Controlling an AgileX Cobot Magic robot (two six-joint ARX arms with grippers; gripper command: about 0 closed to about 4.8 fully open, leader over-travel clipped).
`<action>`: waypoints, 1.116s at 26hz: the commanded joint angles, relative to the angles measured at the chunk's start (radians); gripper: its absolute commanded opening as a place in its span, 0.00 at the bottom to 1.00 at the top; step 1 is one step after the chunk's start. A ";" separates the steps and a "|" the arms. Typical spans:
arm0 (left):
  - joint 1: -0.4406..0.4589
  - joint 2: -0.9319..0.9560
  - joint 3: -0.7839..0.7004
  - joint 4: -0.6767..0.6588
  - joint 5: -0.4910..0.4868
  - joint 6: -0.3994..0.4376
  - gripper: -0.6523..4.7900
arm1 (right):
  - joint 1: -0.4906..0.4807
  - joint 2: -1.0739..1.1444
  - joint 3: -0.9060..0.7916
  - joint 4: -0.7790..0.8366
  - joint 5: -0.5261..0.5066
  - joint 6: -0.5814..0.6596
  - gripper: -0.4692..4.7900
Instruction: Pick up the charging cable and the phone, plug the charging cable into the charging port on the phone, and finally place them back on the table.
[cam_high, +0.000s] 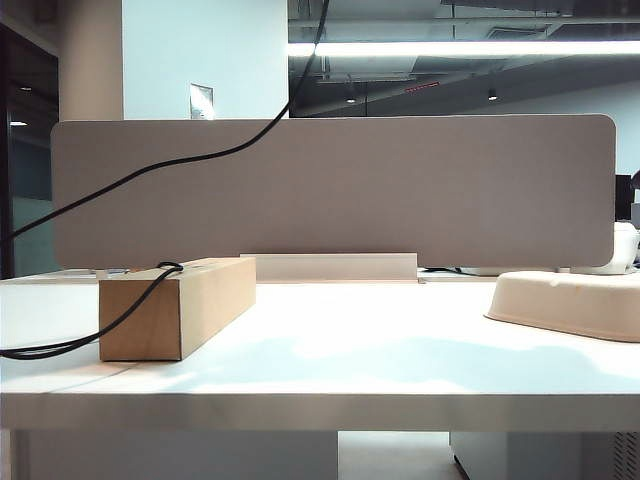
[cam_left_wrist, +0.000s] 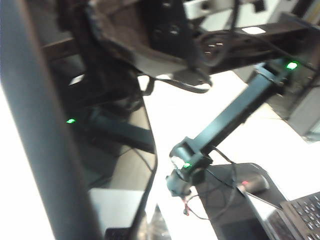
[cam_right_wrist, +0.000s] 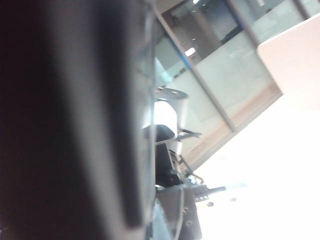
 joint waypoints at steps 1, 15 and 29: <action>0.000 -0.003 0.005 0.088 -0.011 -0.055 0.11 | 0.006 -0.005 0.007 -0.013 -0.036 -0.025 0.08; -0.002 -0.003 0.005 0.254 -0.037 -0.227 0.11 | 0.011 -0.005 0.006 -0.185 -0.034 -0.185 0.08; -0.001 -0.002 0.005 -0.031 -0.226 -0.120 0.36 | 0.011 -0.005 0.006 -0.164 0.053 -0.226 0.08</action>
